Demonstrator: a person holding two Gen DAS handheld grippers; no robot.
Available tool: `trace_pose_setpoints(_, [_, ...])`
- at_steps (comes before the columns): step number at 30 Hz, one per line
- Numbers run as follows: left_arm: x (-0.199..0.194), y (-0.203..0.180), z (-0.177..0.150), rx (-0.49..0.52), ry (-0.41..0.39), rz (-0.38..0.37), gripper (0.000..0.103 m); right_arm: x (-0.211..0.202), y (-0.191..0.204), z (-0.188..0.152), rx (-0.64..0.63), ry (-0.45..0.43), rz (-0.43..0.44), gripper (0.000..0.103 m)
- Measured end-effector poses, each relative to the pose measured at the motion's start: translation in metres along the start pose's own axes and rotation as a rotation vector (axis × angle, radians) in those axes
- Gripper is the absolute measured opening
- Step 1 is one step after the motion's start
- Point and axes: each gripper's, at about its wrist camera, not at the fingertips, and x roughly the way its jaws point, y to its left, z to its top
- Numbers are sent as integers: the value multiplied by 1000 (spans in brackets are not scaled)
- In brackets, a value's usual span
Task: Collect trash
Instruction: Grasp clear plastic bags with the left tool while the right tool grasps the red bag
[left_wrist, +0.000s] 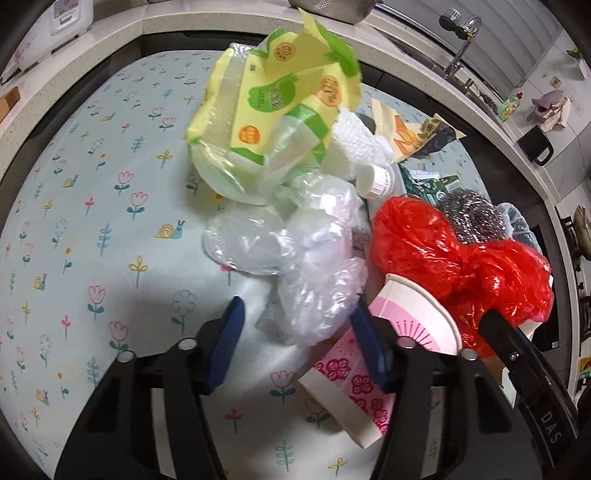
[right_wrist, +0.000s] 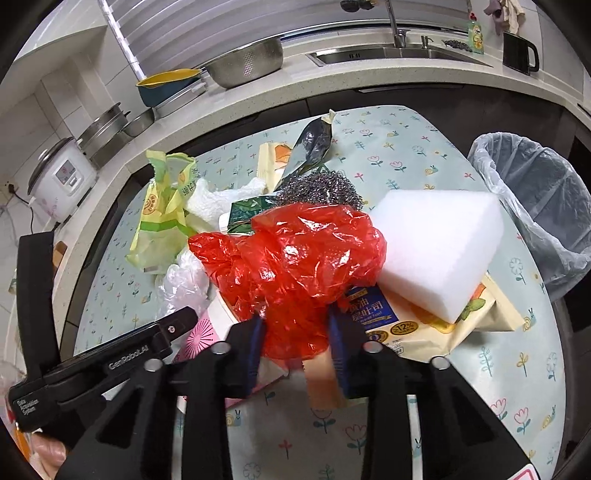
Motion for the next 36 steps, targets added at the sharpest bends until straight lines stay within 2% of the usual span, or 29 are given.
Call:
trace_pose_setpoints(3, [-2,-5,-1,17,0,-8,29,-7,3,0,-15,-11,11,14])
trace_pose_setpoints(8, [-18,-12,-3,49,-42,-5,16,-29,7,4,-28,-63,20,12])
trace_pose_setpoints(15, [-52,-23,-3,71,-108,-26,13,-70,4,16,-13,-161,22,12])
trace_pose_setpoints(22, [-93,-43,-2,116,-188,-51,13,-113,-15,25,22,-256,-7,12])
trace_pose_setpoints(36, [-129,-139,-14,275,-268,-129,13,-183,-74,26,99,-387,-86,12])
